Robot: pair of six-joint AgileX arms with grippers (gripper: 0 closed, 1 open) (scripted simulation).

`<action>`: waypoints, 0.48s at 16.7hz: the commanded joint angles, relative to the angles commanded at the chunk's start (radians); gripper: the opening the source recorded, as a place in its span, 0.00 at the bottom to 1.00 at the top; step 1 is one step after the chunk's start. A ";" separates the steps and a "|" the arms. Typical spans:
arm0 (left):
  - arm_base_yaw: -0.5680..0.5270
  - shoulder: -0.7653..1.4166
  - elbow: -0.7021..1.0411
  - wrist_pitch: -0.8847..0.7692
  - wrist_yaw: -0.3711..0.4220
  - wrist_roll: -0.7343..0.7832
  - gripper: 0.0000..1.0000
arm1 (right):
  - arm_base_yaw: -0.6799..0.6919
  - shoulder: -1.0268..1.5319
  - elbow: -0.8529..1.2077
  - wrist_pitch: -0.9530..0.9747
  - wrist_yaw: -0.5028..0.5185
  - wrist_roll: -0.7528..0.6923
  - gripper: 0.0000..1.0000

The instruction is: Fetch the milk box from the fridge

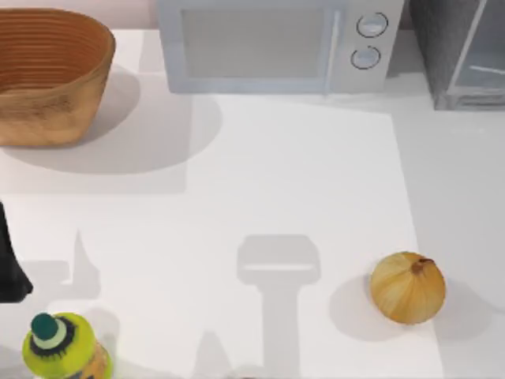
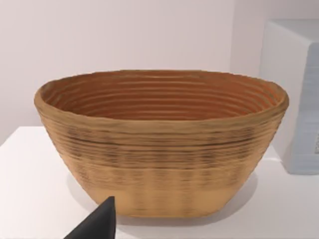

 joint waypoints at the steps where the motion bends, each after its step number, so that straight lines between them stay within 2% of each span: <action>1: 0.000 0.000 0.000 0.000 0.000 0.000 1.00 | 0.000 0.000 0.000 0.000 0.000 0.000 1.00; 5: 0.000 0.000 0.000 0.000 0.000 0.000 1.00 | 0.020 0.031 0.032 -0.024 0.007 0.002 1.00; 8: 0.000 0.000 0.000 0.000 0.000 0.000 1.00 | 0.066 0.114 0.161 -0.093 0.038 0.006 1.00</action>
